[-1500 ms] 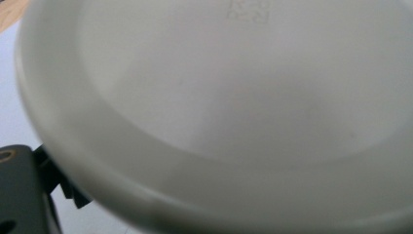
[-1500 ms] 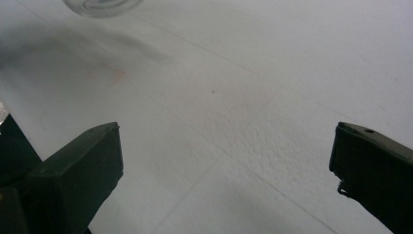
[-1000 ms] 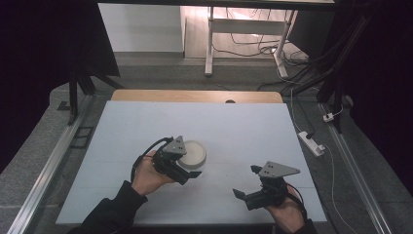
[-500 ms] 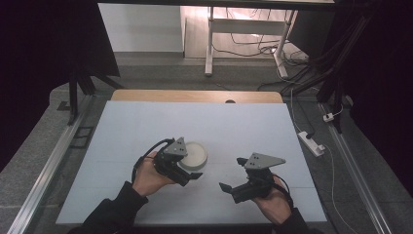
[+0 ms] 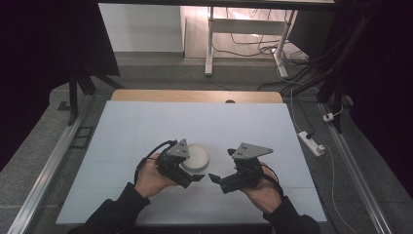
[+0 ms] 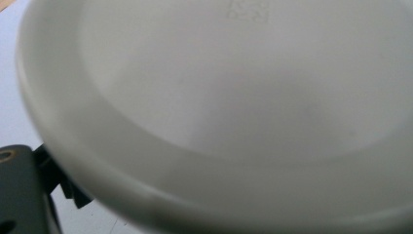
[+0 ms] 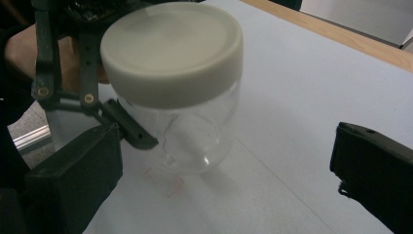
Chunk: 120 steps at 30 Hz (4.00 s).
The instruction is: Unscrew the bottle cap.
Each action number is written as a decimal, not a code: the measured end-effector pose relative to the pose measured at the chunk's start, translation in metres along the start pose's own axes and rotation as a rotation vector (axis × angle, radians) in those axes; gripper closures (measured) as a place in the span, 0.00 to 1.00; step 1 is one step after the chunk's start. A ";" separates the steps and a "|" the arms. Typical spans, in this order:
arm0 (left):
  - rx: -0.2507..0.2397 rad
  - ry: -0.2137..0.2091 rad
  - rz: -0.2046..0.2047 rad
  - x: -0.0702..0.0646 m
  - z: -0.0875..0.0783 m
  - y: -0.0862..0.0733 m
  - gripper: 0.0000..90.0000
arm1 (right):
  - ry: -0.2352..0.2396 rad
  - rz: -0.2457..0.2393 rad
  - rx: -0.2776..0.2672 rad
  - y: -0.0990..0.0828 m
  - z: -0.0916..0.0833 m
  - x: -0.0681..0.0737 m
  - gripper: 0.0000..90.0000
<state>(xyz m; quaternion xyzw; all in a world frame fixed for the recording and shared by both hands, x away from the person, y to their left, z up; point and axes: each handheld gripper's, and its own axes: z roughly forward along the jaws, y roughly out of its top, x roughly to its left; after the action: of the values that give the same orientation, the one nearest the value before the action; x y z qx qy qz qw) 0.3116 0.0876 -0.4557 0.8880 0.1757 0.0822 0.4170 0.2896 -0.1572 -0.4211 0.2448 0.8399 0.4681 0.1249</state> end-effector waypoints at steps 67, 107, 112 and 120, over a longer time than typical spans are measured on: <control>0.003 -0.125 0.053 0.001 0.001 0.000 0.08 | 0.405 -0.108 -0.059 0.034 0.042 -0.010 0.00; -0.010 -0.201 0.088 -0.001 -0.006 0.003 0.08 | 0.393 -0.159 -0.052 0.032 0.041 -0.004 0.08; 0.011 -0.247 0.135 -0.005 -0.004 0.003 0.08 | 0.500 -0.201 -0.050 0.029 0.041 -0.010 0.07; 0.004 -0.225 0.125 -0.006 -0.003 0.004 0.08 | 0.514 -0.183 -0.058 0.026 0.040 -0.012 0.06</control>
<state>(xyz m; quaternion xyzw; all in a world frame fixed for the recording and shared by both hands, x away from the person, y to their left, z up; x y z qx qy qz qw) 0.3061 0.0848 -0.4508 0.9016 0.0723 0.0076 0.4265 0.3248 -0.1230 -0.4206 0.0373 0.8490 0.5252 -0.0434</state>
